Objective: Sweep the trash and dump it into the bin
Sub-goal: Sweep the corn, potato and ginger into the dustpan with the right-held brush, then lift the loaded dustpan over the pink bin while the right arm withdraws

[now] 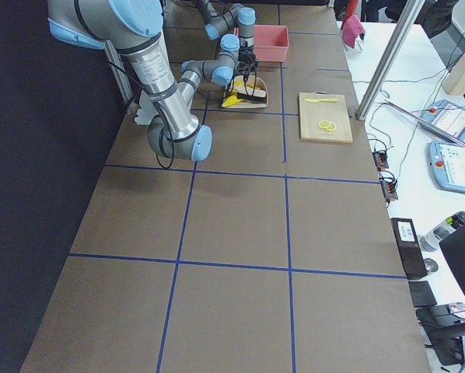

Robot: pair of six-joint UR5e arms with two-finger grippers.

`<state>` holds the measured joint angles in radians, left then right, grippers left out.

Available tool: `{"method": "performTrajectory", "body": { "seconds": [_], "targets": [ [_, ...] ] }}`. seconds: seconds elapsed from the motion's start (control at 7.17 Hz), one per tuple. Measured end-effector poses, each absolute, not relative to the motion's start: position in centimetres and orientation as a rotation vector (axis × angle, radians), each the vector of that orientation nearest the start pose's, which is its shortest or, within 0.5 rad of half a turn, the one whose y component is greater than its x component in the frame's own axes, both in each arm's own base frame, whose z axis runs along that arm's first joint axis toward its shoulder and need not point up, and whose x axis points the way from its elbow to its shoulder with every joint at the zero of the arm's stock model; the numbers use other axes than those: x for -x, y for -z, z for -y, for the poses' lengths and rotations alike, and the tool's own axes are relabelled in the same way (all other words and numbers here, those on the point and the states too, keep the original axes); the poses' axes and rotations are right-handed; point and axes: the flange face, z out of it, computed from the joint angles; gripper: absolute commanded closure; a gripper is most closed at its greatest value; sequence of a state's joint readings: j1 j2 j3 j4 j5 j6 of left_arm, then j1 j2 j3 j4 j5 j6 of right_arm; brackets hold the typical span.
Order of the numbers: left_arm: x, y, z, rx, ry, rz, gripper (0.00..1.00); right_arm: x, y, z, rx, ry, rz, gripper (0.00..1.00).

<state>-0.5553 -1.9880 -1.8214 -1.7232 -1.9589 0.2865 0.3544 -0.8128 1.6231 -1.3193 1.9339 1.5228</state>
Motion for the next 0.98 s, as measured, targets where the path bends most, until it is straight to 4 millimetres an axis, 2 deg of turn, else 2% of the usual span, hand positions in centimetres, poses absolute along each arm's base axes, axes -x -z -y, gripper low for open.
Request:
{"method": "performTrajectory", "body": {
  "seconds": [0.56,0.7,0.98],
  "targets": [
    [-47.3,-29.9,40.6,-0.683,-1.352,-0.694,0.97,57.0,-13.8,31.9,0.088,-0.068,1.162,1.00],
    [-47.2,-29.9,40.6,-0.692,-1.351,-0.697,0.97,55.8,-13.5,32.3,0.078,-0.075,1.174,1.00],
    [-47.1,-30.2,40.5,-0.727,-1.340,-0.714,0.98,53.2,-15.1,34.8,0.077,-0.107,1.107,1.00]
  ]
}}
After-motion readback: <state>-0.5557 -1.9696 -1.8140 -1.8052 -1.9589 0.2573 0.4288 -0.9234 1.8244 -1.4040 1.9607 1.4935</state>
